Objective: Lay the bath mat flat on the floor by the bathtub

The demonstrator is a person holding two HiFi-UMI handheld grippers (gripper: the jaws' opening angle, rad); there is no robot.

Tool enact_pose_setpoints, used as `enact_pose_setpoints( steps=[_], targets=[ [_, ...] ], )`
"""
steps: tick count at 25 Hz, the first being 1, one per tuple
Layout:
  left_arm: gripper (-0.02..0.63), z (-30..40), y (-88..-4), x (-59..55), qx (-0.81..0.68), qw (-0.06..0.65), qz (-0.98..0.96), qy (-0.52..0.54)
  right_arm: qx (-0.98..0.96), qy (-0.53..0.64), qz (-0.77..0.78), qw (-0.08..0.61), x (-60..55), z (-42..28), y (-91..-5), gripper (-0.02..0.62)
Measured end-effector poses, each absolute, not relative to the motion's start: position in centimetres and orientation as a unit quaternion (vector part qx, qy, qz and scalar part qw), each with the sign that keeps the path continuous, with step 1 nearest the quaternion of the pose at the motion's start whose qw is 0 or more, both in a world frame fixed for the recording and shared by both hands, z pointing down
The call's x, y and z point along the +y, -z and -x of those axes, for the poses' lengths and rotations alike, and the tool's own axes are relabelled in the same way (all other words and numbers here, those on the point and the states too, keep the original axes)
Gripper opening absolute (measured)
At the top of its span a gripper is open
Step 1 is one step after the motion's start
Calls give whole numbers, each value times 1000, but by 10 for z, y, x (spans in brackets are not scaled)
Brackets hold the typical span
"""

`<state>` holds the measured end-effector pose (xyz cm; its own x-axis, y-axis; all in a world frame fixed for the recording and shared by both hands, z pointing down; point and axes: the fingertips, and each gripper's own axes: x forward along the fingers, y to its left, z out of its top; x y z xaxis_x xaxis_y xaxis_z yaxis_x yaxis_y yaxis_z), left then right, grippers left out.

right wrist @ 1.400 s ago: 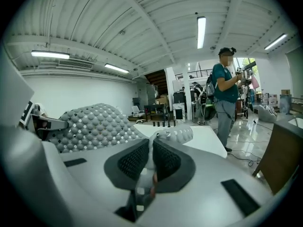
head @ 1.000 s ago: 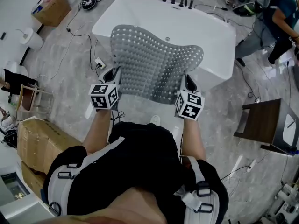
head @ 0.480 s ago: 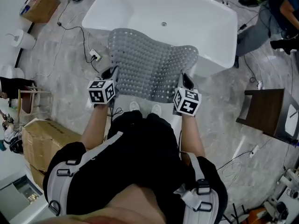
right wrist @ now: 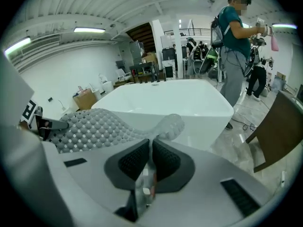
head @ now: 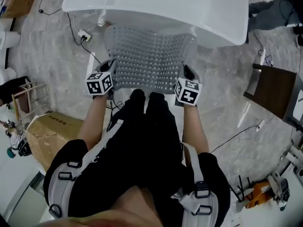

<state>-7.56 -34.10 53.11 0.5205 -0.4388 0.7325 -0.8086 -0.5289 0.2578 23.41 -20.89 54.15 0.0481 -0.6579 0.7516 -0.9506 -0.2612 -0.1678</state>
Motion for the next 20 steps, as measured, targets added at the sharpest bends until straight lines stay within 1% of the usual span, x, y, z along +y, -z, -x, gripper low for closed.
enact_pose_setpoints(
  steps=[5,9,14,20],
  targets=[
    [41,79,-600,-346,-371,332,-804,-326,-539,-416,-702,209,-201,-243,-612,31],
    [40,79,-677,-366,-370,347,-798,-325,-511,-443,-706,208,-202,-255,-693,31],
    [41,82,-818,-406,-377,366,-793,-310,-495,-454,-714,197,-223,-268,-827,31],
    [41,79,-1004,-453,-382,365,-791,-309,-493,-444,-722,195,-261,-283,-1006,31]
  ],
)
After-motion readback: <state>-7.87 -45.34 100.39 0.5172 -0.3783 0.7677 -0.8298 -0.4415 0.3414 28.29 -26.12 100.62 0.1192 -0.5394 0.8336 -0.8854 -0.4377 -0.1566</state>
